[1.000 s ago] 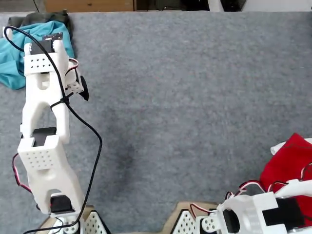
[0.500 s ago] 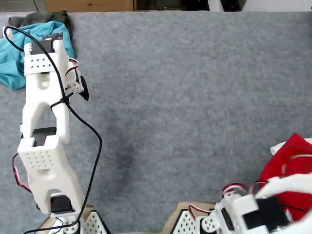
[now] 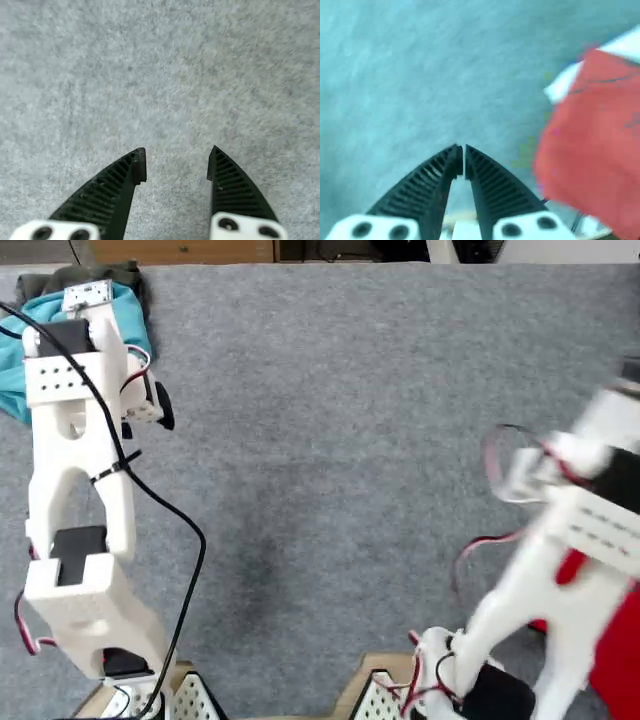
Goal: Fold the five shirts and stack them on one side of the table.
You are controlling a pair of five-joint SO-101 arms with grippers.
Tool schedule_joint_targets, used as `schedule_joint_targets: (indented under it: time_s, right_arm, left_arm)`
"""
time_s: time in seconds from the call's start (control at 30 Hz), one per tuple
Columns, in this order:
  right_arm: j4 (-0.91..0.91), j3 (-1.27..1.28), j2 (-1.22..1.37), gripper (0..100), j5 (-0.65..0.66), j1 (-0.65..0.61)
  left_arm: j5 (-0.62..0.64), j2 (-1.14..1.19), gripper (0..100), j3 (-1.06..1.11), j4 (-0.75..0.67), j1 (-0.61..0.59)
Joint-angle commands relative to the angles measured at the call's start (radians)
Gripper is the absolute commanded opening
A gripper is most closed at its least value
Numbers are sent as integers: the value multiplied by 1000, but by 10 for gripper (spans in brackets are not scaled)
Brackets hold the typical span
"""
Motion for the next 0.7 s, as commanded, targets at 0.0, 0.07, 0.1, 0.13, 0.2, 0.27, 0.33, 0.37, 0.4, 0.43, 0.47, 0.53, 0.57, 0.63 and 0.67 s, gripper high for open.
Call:
schedule_joint_targets:
  time_s: [0.0, 0.07, 0.1, 0.13, 0.2, 0.27, 0.33, 0.37, 0.4, 0.43, 0.47, 0.53, 0.57, 0.63, 0.67]
  right_arm:
    - [-2, 64, -35, 9, -100, -272]
    - [-31, 82, -35, 9, -160, -390]
    - [-46, 82, -35, 9, -181, -444]
    - [-66, 81, -35, 9, -198, -496]
    - [-115, 79, -35, 9, -213, -584]
    - [-160, 79, -35, 9, -204, -657]
    - [-204, 79, -33, 9, -199, -723]
    - [-224, 79, -33, 9, -184, -748]
    - [-244, 79, -33, 9, -166, -771]
    - [-267, 79, -33, 9, -149, -791]
    - [-292, 79, -33, 9, -133, -805]
    - [-350, 77, -33, 9, -110, -816]
    - [-382, 77, -33, 9, -101, -814]
    - [-423, 84, -33, 9, -100, -811]
    - [-423, 84, -35, 9, -98, -809]
  left_arm:
    - [-6, -91, 211, 51, 11, -23]
    - [-6, -110, 211, 75, 11, -38]
    - [-6, -119, 211, 84, 11, -41]
    - [-6, -127, 211, 91, 11, -52]
    - [-6, -143, 211, 97, 11, -68]
    - [-6, -162, 211, 100, 11, -87]
    - [-6, -180, 211, 110, 11, -101]
    - [-6, -193, 211, 118, 11, -109]
    - [-6, -205, 211, 130, 11, -120]
    - [-8, -219, 211, 140, 11, -127]
    - [-8, -234, 211, 152, 11, -133]
    - [-8, -263, 211, 173, 11, -141]
    - [-8, -278, 211, 187, 11, -143]
    - [-8, -305, 211, 218, 11, -143]
    - [-8, -317, 211, 235, 11, -144]
